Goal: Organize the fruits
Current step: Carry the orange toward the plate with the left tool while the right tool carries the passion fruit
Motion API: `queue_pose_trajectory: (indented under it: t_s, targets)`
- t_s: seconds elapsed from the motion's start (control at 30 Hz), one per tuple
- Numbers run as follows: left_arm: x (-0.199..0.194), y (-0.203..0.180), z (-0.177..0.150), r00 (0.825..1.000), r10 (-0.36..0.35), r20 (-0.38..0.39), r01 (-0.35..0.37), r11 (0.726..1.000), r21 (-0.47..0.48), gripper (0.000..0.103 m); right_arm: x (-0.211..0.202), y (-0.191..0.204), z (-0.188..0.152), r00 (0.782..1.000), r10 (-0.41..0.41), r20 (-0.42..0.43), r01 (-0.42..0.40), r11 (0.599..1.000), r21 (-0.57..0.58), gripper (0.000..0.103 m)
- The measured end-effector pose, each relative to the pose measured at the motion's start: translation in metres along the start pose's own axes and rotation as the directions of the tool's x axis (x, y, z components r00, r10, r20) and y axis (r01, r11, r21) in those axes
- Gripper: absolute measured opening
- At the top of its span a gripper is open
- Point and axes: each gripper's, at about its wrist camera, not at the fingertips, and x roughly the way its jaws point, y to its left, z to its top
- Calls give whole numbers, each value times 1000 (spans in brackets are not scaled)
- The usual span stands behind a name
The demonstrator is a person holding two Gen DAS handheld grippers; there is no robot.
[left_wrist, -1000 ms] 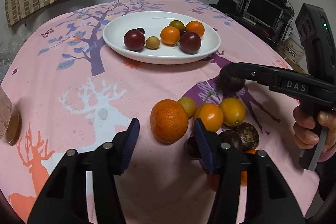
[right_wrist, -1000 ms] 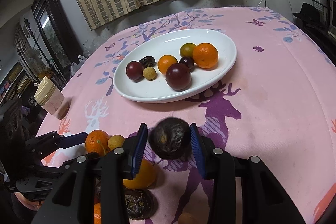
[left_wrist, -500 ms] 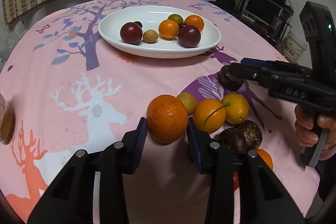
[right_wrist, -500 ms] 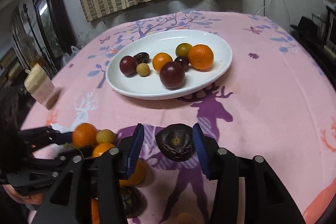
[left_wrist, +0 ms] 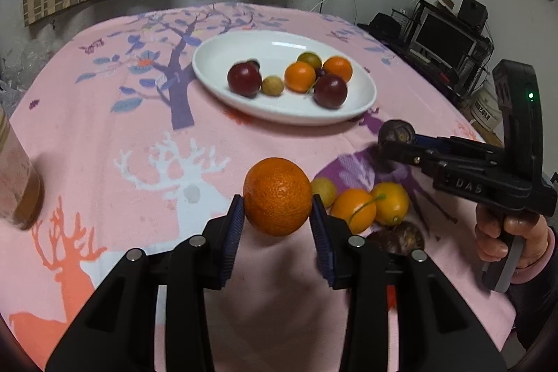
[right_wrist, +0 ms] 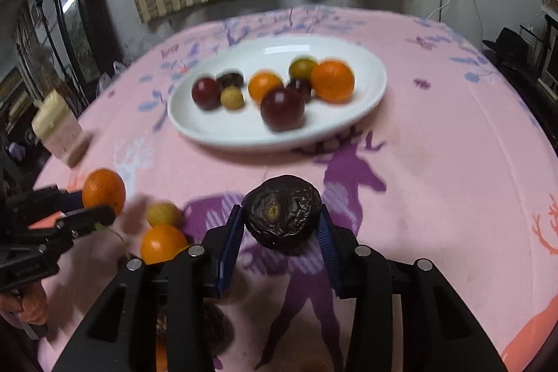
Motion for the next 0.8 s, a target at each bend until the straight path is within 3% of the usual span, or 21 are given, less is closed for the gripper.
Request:
queue_pose_trajectory:
  t_s: [0.1, 0.2, 0.3, 0.37, 0.43, 0.47, 0.5, 0.57, 0.63, 0.8]
  targets:
    - [-1, -4, 30, 1000, -14, 25, 13, 1000, 27, 38, -3, 1, 26, 996, 8, 89, -8, 1000, -3, 43]
    - [13, -9, 73, 998, 8, 69, -12, 998, 56, 38, 14, -2, 54, 995, 3, 96, -4, 1000, 15, 43]
    - [40, -10, 106, 998, -12, 62, 9, 999, 50, 38, 38, -9, 75, 995, 6, 97, -9, 999, 36, 43]
    - [59, -13, 118, 999, 14, 50, -17, 998, 62, 38, 51, -12, 83, 995, 1, 99, -4, 1000, 28, 44]
    - [78, -12, 127, 998, 58, 16, -59, 996, 68, 39, 57, -15, 85, 994, -4, 112, 2, 1000, 21, 57]
    - [83, -11, 128, 996, 94, 6, -94, 994, 62, 47, 56, -16, 84, 993, -12, 116, 9, 1000, 24, 68]
    - [82, -11, 129, 991, 132, 14, -132, 990, 54, 57, 51, -17, 83, 992, -14, 125, 11, 1000, 24, 68]
    - [65, -10, 123, 977, 196, 83, -199, 980, 26, 93, 37, -19, 81, 991, -3, 134, 1, 1000, 17, 68]
    - [43, -10, 111, 965, 224, 136, -228, 974, 14, 98, 22, -18, 73, 991, 20, 132, -22, 1000, 12, 68]
    - [0, -4, 65, 953, 253, 169, -256, 967, -4, 98, 4, -10, 28, 993, 111, 44, -111, 994, -21, 73]
